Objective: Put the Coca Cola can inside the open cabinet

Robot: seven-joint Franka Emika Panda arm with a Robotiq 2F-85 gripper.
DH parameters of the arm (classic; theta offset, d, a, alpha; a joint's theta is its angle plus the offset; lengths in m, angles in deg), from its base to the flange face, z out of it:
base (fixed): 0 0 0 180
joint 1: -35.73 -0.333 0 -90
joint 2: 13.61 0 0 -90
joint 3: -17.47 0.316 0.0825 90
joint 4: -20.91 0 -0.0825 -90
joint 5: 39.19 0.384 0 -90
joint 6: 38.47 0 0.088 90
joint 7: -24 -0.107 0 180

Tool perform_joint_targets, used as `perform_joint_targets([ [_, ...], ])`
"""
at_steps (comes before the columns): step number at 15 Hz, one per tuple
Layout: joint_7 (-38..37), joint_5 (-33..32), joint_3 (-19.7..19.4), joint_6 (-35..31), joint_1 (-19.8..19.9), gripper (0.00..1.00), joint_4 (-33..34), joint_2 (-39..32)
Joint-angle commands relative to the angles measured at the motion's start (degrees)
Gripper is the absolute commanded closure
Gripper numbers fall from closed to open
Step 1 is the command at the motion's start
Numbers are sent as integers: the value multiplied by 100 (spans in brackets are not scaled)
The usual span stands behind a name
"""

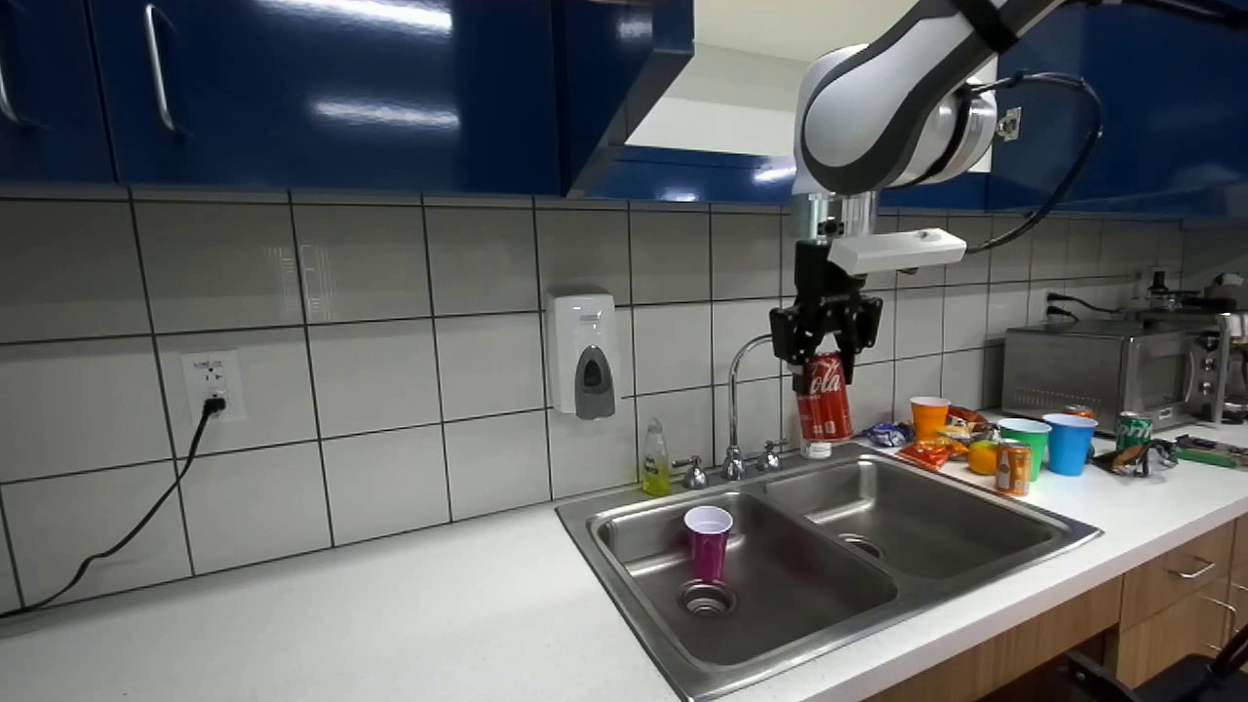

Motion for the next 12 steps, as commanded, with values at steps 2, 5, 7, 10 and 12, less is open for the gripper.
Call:
perform_joint_targets([
  [2, -98, 112, 208, 504, 151, 61, 44, 636],
  [5, -149, 139, 252, 742, 159, 61, 154, 845],
  [7, -186, 128, 290, 874, 169, 61, 250, 939],
  [10, -217, 159, 308, 1028, 171, 61, 435, 1009],
  [12, -251, 161, 329, 1106, 181, 61, 569, 1044],
])
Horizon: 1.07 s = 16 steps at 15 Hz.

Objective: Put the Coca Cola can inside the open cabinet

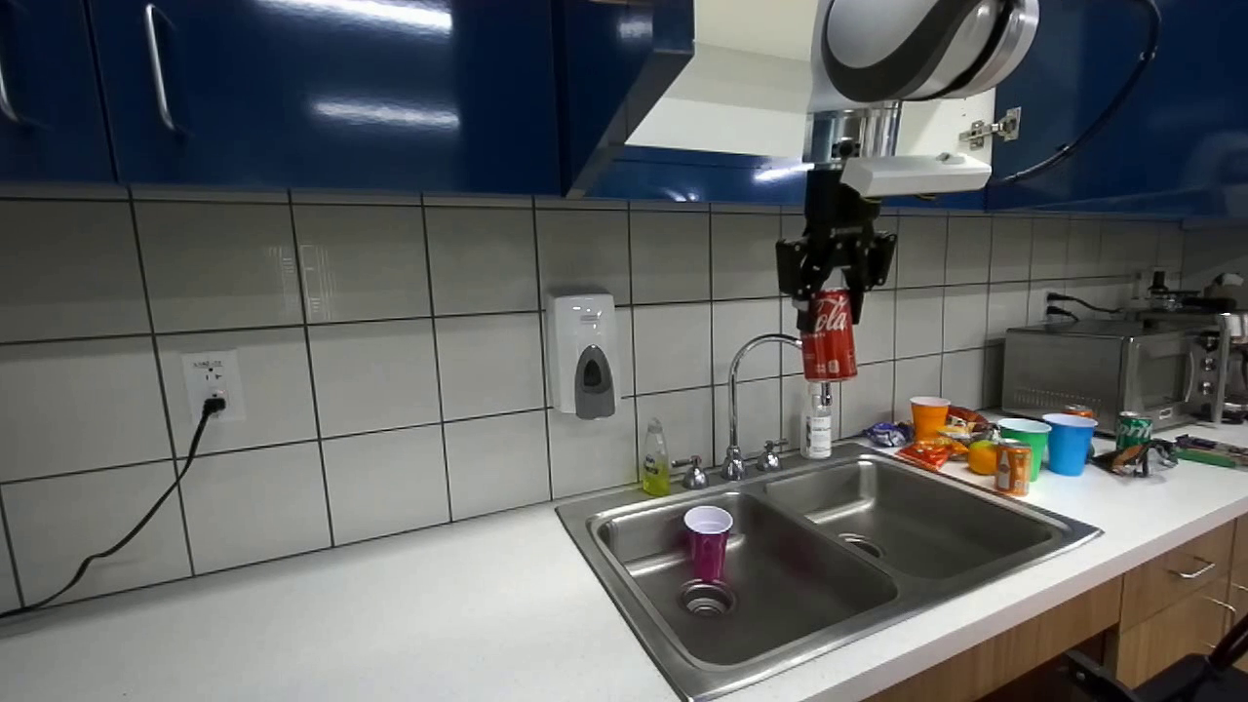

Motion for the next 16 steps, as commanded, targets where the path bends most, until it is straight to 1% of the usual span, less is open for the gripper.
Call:
perform_joint_targets([
  [1, -118, 105, 185, 331, 182, 61, 317, 180],
  [5, -172, 116, 204, 470, 188, 61, 574, 259],
  [16, -503, 107, 360, 1117, 278, 61, 1416, 364],
])
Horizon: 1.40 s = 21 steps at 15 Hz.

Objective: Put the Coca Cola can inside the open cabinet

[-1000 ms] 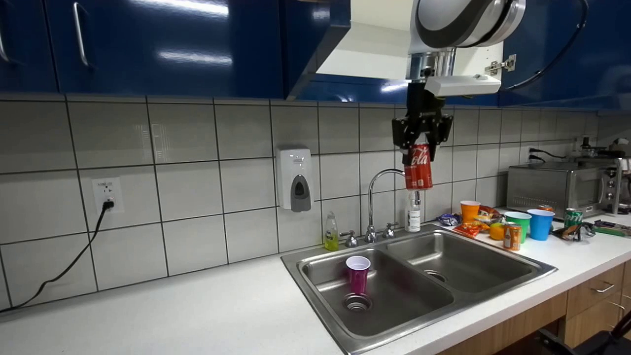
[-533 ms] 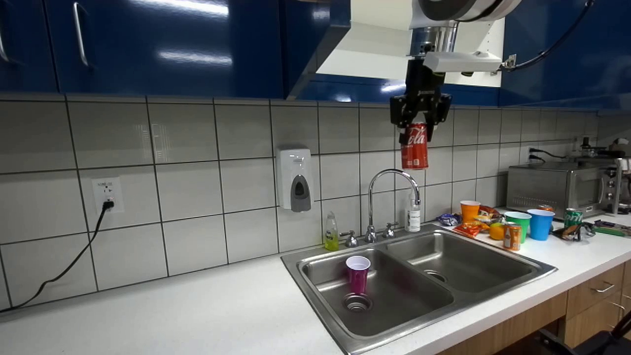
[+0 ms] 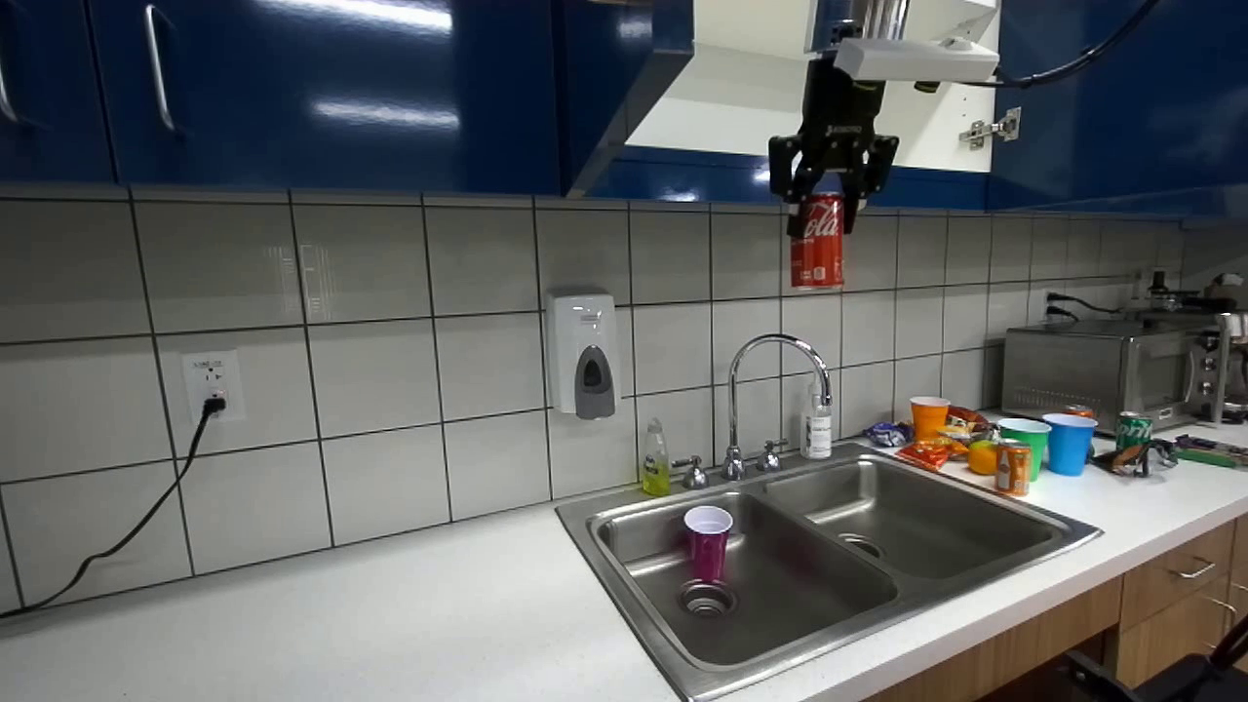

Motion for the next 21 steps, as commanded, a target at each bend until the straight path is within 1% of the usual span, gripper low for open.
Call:
perform_joint_targets([
  [1, -139, 74, 189, 344, 216, 61, 421, 23],
  [21, -337, 30, 350, 765, 337, 61, 1552, -47],
])
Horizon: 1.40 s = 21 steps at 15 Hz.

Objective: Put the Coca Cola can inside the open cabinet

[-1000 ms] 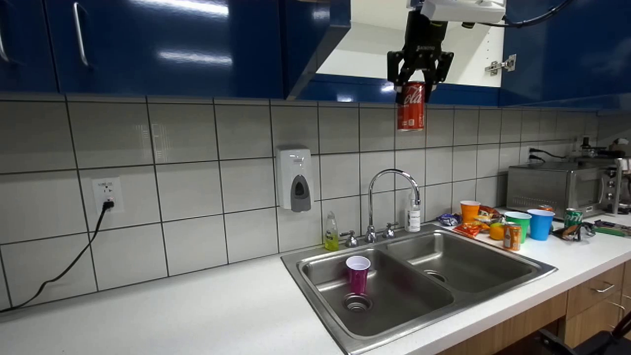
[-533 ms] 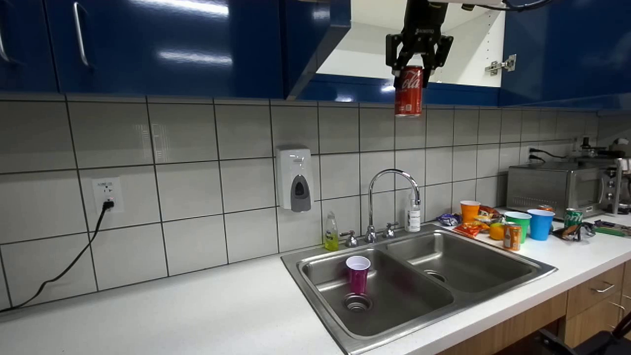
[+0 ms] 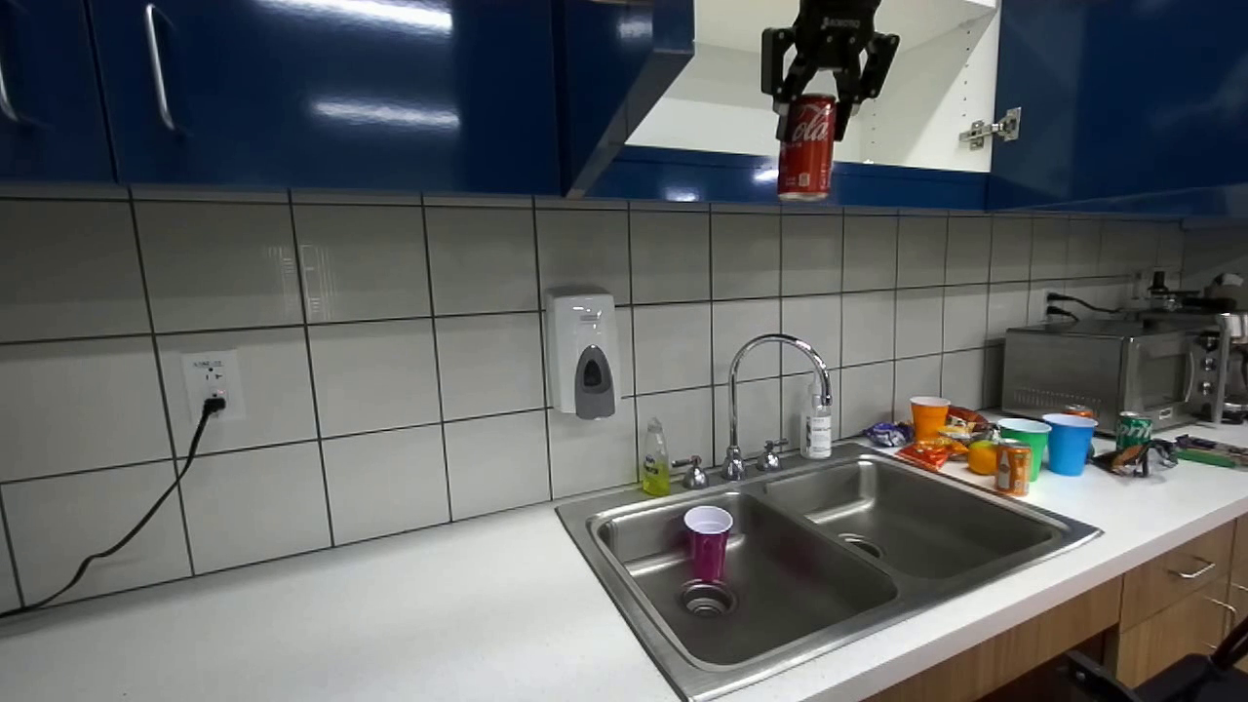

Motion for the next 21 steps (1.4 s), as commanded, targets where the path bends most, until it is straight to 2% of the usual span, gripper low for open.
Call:
perform_joint_targets([
  [1, -130, 30, 148, 250, 196, 61, 381, -52],
  [21, -169, 6, 162, 462, 313, 61, 997, -99],
])
